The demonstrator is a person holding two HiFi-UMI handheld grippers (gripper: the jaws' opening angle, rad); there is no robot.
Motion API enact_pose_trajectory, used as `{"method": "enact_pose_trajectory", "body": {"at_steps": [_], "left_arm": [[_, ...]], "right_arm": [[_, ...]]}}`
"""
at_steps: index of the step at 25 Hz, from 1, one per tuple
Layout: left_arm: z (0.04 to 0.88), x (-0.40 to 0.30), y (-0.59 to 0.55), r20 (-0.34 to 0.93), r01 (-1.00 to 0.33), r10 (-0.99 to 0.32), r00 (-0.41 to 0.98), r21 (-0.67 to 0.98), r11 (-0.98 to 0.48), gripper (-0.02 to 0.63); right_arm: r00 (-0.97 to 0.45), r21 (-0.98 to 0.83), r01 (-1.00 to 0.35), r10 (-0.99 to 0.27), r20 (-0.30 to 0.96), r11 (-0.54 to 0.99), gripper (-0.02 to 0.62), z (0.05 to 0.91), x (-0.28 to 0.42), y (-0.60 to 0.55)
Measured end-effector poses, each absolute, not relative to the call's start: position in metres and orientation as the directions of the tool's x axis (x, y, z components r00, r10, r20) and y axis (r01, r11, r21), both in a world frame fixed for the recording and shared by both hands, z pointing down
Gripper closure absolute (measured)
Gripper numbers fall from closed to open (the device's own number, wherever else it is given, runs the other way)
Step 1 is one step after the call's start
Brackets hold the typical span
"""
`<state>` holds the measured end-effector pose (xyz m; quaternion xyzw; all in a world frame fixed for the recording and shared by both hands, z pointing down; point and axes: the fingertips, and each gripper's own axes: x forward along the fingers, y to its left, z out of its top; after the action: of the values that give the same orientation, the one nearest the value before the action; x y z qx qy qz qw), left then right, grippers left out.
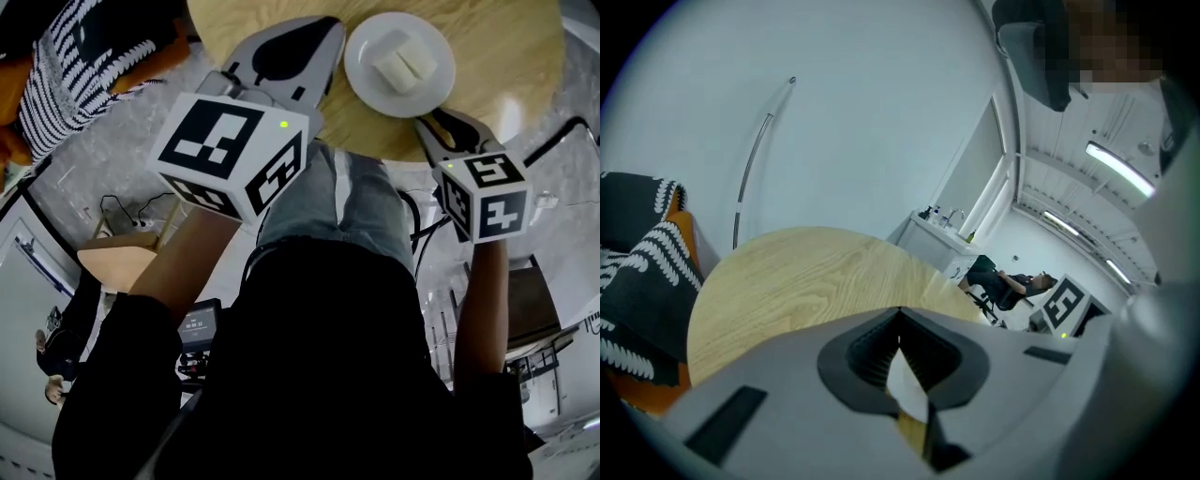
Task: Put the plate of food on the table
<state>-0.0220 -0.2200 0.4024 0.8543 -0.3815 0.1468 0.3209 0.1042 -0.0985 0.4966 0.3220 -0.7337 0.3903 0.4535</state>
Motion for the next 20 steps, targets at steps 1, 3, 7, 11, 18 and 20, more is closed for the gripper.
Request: {"method": "enact_pose_trajectory", "body": {"at_steps": [1,3,7,11,18,20], "left_arm": [[0.400,-0.022,-0.219,0.495,-0.747,-0.559,0.665,0.433,-0.505,0.601],[0.394,-0.022,-0.215,0.492,-0.747,-0.563,0.664,0.426,-0.510,0.601],[0.379,-0.021,-0.209,0.483,-0.749,-0.572,0.663,0.415,-0.517,0.601],[0.364,-0.022,-0.201,0.475,-0.753,-0.584,0.658,0.402,-0.521,0.601],[0.338,-0.020,-0.192,0.450,-0.764,-0.618,0.645,0.367,-0.530,0.601],[0.331,-0.018,-0.188,0.444,-0.765,-0.623,0.644,0.368,-0.529,0.601]], "right_arm": [[-0.379,-0.274,-0.827,-0.126,0.917,0.491,0.466,0.497,0.104,-0.098],[-0.350,-0.231,-0.829,-0.150,0.924,0.510,0.484,0.498,0.105,-0.097],[-0.278,-0.128,-0.822,-0.194,0.941,0.555,0.581,0.498,0.108,-0.099],[-0.271,-0.103,-0.817,-0.222,0.937,0.567,0.581,0.495,0.105,-0.098],[-0.212,-0.004,-0.777,-0.255,0.943,0.629,0.581,0.497,0.101,-0.097],[-0.203,0.008,-0.770,-0.257,0.945,0.638,0.581,0.499,0.101,-0.097]]}}
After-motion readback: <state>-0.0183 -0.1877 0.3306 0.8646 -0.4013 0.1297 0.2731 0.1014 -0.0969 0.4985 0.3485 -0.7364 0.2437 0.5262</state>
